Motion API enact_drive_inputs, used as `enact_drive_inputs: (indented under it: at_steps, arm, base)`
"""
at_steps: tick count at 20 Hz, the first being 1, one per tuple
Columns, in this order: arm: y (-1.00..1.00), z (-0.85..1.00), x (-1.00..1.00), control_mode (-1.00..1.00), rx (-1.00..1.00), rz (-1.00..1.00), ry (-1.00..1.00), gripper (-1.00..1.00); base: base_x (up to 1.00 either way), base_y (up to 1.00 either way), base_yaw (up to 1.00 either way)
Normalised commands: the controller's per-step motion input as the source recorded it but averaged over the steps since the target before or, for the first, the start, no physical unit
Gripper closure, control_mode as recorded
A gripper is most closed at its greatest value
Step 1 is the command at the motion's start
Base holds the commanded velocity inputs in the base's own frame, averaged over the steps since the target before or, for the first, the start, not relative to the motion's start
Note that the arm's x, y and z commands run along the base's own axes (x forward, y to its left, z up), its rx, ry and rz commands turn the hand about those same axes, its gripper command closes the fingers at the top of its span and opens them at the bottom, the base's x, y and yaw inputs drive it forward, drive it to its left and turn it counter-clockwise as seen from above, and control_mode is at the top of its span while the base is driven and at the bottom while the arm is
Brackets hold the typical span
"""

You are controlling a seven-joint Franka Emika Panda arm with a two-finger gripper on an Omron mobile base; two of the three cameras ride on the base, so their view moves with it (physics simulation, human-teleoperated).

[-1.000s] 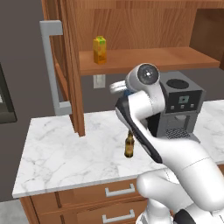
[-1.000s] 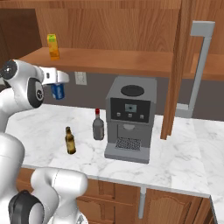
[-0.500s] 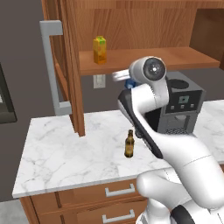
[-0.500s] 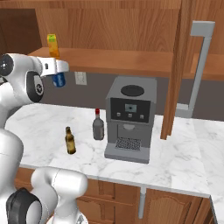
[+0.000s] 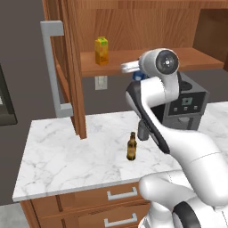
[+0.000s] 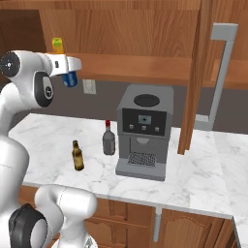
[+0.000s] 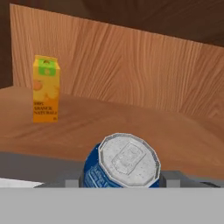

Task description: Sort all alcoholic drinks to one cabinet, and non-alcoholic drinks to the other.

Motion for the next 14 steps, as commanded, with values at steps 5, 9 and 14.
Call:
enact_drive_inputs:
  at_steps: [5, 9, 14]
  arm:
    - [-0.13, 0.26, 0.18, -1.00, 0.00, 0.00, 0.00, 1.00]
    - [-0.03, 0.21, 0.30, -1.00, 0.00, 0.00, -0.01, 1.00]
    - [0.00, 0.20, 0.39, -1.00, 0.00, 0.00, -0.01, 1.00]
  base:
    - [0.00, 0.00, 0.00]
    - [0.00, 0.00, 0.00]
    - [0.00, 0.00, 0.00]
